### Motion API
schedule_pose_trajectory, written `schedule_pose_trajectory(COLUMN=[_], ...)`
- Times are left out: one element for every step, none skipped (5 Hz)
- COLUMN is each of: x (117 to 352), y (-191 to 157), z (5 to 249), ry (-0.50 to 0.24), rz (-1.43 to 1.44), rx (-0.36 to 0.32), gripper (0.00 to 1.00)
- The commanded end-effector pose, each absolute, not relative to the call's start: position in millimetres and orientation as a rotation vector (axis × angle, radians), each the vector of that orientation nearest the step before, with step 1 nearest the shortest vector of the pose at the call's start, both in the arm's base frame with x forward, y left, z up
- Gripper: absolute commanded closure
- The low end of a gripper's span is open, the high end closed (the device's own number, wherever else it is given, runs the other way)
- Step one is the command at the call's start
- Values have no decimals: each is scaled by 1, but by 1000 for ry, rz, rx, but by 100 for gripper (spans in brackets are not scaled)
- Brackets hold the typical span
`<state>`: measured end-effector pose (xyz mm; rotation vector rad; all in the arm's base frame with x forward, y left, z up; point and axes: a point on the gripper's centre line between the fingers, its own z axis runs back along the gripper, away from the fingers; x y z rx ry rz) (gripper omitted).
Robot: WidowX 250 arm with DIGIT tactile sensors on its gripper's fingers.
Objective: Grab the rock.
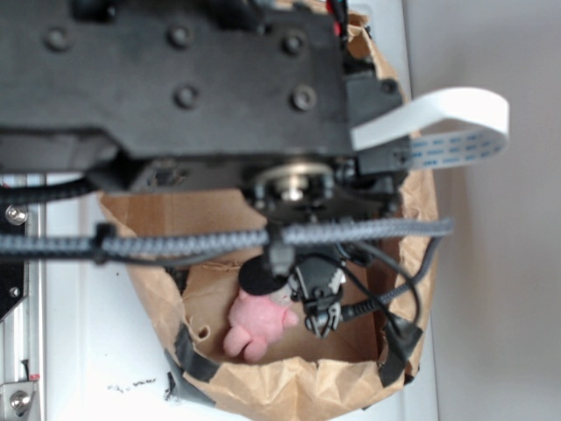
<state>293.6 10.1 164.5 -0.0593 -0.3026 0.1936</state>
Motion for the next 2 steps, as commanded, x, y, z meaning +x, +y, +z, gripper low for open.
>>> schedule_pose_trajectory(x=[293, 292], y=[32, 32], z=[183, 180], ry=[-362, -383], rz=[216, 233], rx=[-56, -66], gripper=[100, 100])
